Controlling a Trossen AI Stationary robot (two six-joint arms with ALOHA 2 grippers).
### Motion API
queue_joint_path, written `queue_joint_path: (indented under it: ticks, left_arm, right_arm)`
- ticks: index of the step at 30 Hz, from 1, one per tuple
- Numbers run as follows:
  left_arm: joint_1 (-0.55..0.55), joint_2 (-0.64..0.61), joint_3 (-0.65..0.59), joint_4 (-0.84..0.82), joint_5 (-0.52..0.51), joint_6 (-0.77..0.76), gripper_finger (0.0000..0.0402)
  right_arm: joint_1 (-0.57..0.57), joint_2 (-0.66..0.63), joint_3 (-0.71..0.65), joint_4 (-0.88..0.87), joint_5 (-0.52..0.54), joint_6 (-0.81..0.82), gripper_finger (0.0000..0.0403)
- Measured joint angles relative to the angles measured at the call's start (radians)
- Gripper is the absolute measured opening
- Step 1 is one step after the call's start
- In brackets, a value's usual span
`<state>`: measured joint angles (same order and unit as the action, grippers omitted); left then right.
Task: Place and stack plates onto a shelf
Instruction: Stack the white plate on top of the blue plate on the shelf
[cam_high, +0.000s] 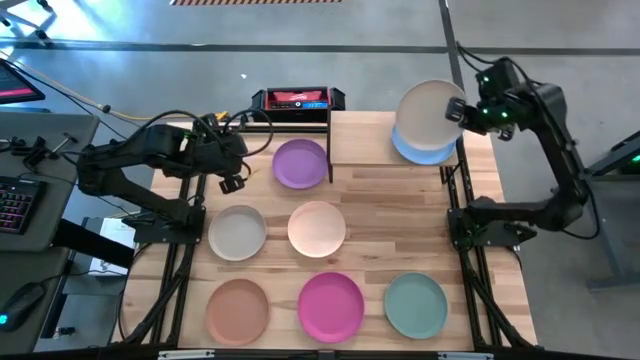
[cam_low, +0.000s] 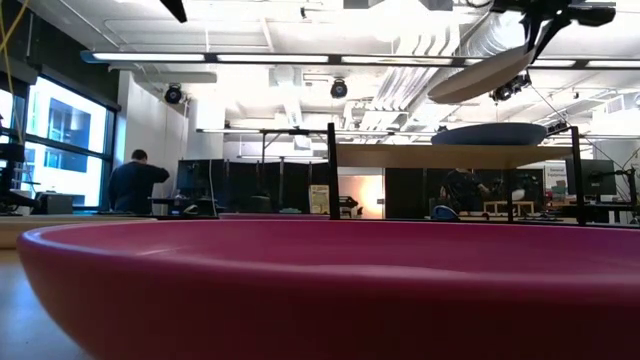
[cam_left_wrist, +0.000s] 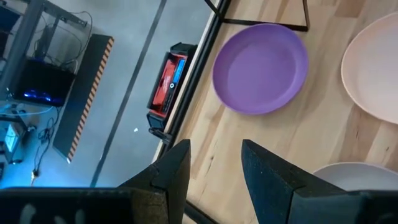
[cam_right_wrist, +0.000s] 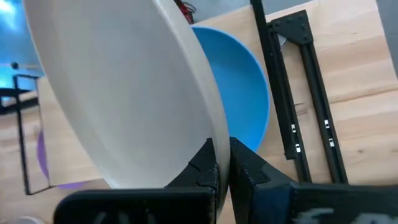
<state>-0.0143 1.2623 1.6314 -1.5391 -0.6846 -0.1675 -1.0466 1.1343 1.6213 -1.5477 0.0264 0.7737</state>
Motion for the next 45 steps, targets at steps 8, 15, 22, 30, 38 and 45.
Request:
queue_joint_path:
  ticks: [8, 15, 22, 30, 38, 45]
  left_arm:
    - [0.0, -0.001, 0.0, 0.027, -0.002, 0.039, 0.0133]
    - [0.0, -0.001, 0.0, 0.026, -0.005, 0.04, 0.0133]
    - [0.0, -0.001, 0.0, 0.026, -0.005, 0.038, 0.0133]
    - [0.0, -0.001, 0.0, 0.026, -0.006, 0.03, 0.0133]
    - [0.0, -0.001, 0.0, 0.026, -0.007, 0.03, 0.0133]
    - [0.0, -0.001, 0.0, 0.026, -0.007, 0.03, 0.0133]
  right_arm:
    - [0.0, -0.106, -0.147, 0.071, 0.007, 0.044, 0.0]
    - [0.0, -0.252, -0.389, 0.318, -0.028, 0.114, 0.0]
    - [0.0, -0.326, -0.599, 0.464, -0.063, 0.191, 0.0]
    - [-0.001, -0.397, -0.723, 0.526, -0.064, 0.251, 0.0]
    - [-0.029, -0.423, -0.74, 0.521, -0.064, 0.258, 0.0]
    - [-0.029, -0.42, -0.74, 0.522, -0.064, 0.248, 0.0]
